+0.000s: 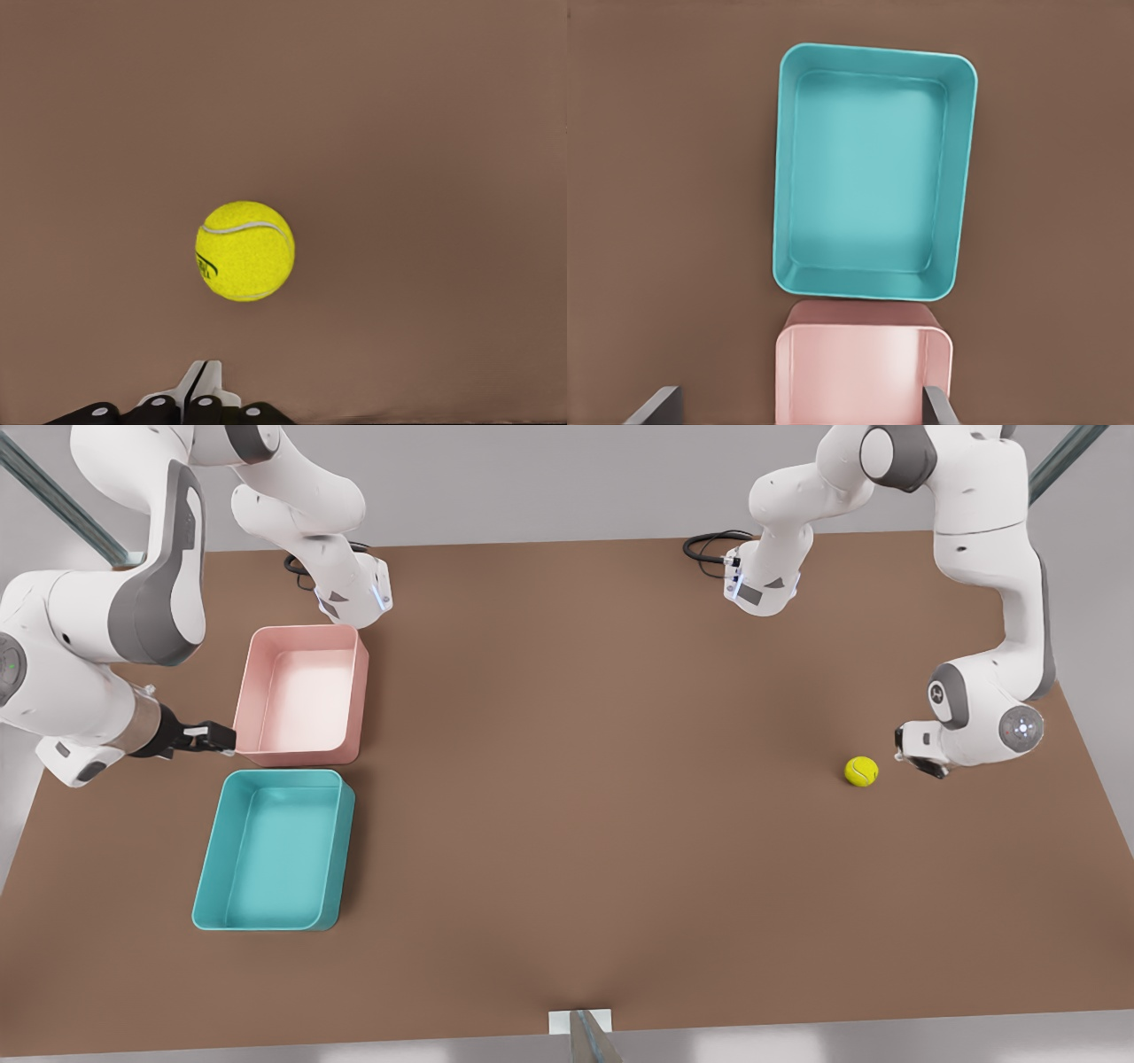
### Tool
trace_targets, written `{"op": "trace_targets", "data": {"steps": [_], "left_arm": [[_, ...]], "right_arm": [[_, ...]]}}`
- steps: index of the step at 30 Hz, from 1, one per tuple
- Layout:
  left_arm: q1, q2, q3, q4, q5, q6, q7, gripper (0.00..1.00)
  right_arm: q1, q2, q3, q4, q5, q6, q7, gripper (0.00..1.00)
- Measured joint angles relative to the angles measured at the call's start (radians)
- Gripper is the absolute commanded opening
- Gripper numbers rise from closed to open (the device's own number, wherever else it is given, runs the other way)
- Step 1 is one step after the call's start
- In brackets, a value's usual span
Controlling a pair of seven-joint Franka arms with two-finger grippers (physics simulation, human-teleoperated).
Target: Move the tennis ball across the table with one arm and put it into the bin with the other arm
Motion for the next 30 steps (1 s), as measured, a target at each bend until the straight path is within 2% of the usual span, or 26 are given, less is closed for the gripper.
{"op": "trace_targets", "data": {"steps": [5,12,18,20,22,24,28,30], "left_arm": [[0.027,0.041,0.002,-0.035,0.053,0.128,0.259,0.21],[0.07,0.093,0.005,-0.038,0.069,0.199,0.445,0.21],[0.002,0.1,-0.003,-0.038,0.069,0.217,0.522,0.21],[-0.017,0.1,-0.091,-0.038,0.069,0.22,0.51,0.21],[-0.029,0.097,-0.244,-0.03,0.069,0.223,0.454,0.21],[-0.042,0.087,-0.354,0.039,0.066,0.19,0.362,0.21],[-0.01,0.074,-0.39,0.157,0.037,0.094,0.187,0.21],[-0.013,0.058,-0.387,0.297,0.037,-0.023,0.093,0.21]], "right_arm": [[0.002,0.004,0.001,0.001,0.001,0.005,-0.001,1.0],[0.001,0.005,0.002,-0.001,0.002,0.008,-0.001,1.0],[0.002,0.006,0.002,-0.002,0.001,0.005,-0.004,1.0],[0.001,0.006,0.001,-0.003,0.001,0.005,-0.005,1.0],[0.001,0.006,0.002,-0.003,0.002,0.004,-0.006,1.0],[0.0,0.006,0.001,-0.003,0.002,0.003,-0.007,1.0],[0.003,0.008,0.002,-0.003,0.002,0.003,-0.009,1.0],[0.004,0.009,0.002,-0.003,0.002,0.002,-0.009,1.0]]}}
